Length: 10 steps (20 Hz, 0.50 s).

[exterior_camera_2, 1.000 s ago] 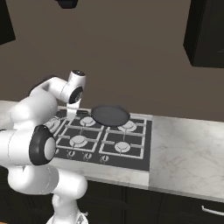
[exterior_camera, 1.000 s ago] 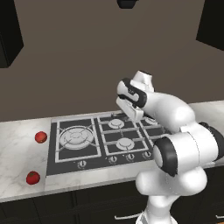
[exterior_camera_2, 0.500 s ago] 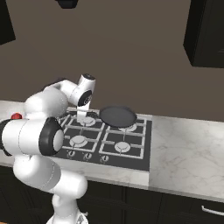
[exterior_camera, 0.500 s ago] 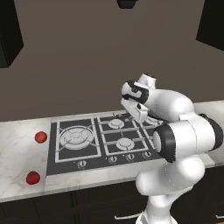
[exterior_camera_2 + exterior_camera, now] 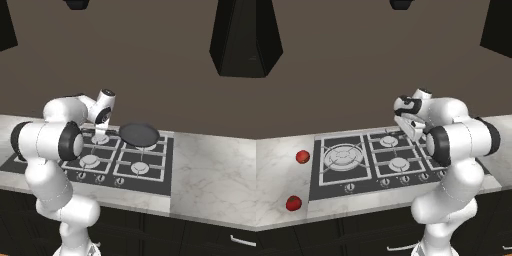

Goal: Place the pan on the rear right burner on the stove. Then place the tomato and the onion in the pan and turn on the rear right burner.

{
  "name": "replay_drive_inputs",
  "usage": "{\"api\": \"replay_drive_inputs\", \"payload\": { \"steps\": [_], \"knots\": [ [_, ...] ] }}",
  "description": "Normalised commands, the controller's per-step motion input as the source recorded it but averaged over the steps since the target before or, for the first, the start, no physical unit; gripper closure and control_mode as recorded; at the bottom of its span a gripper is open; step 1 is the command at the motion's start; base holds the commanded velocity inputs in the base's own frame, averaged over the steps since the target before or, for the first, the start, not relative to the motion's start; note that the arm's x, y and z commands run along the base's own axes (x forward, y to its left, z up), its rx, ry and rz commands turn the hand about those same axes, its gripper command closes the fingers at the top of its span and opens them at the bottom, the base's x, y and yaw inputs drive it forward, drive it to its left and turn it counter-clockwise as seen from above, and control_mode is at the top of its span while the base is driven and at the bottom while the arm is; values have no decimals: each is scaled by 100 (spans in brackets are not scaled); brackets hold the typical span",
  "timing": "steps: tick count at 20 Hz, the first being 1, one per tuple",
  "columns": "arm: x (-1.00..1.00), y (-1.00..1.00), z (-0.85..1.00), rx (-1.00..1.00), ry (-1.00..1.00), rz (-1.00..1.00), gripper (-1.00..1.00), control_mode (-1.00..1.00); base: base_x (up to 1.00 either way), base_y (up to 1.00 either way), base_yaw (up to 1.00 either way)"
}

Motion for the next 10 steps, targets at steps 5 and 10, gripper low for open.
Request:
{"api": "replay_drive_inputs", "payload": {
  "steps": [5,10],
  "knots": [
    [51,-5,-36,0,0,0,100,-100,0,0,0],
    [48,-6,-39,0,0,0,100,-100,0,0,0]
  ]
}}
